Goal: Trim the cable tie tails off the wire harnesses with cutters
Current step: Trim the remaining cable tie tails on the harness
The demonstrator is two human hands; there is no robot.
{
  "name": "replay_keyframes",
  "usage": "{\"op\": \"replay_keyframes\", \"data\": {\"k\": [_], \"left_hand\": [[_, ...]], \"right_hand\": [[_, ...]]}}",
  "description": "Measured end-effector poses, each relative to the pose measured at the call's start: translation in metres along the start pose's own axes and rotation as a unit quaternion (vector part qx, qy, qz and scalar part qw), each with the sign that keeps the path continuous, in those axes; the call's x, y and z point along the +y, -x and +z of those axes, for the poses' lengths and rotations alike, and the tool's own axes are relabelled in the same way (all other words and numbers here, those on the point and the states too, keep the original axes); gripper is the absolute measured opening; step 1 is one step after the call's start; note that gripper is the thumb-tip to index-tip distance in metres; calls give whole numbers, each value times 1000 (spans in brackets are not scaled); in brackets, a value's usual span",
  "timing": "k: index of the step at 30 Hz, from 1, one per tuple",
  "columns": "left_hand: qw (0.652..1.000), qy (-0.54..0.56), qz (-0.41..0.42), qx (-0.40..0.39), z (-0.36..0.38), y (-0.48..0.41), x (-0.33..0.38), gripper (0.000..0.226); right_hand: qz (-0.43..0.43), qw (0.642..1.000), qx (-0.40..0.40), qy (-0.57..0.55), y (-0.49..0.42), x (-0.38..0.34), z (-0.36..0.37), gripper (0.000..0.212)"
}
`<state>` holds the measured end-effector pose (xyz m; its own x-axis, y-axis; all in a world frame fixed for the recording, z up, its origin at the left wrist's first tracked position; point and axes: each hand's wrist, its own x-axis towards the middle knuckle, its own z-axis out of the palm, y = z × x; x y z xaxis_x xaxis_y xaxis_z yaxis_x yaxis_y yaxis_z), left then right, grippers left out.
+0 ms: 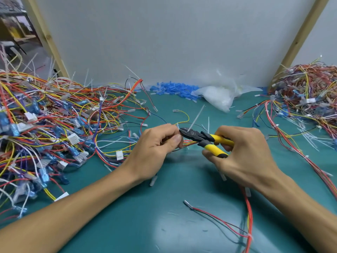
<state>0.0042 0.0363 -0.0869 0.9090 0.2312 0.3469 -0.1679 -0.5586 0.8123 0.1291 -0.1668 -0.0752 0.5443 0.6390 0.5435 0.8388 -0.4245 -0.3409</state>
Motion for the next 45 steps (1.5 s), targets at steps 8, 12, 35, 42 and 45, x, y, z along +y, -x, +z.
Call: {"op": "replay_keyframes", "data": {"k": [8, 12, 35, 42, 45], "left_hand": [[987, 122, -20, -98, -3, -4, 0, 36], [987, 128, -20, -92, -4, -7, -3, 35], [995, -21, 99, 17, 0, -2, -8, 25], [993, -21, 113, 24, 4, -1, -7, 25], [993, -31, 114, 29, 4, 0, -6, 24]], "right_hand": [[-6, 999, 38, -26, 0, 0, 5, 24], [-19, 997, 81, -10, -2, 2, 10, 20], [-72, 996, -61, 1, -10, 18, -3, 35], [-77, 995, -57, -3, -7, 22, -5, 36], [-75, 995, -63, -12, -8, 22, -5, 35]]}}
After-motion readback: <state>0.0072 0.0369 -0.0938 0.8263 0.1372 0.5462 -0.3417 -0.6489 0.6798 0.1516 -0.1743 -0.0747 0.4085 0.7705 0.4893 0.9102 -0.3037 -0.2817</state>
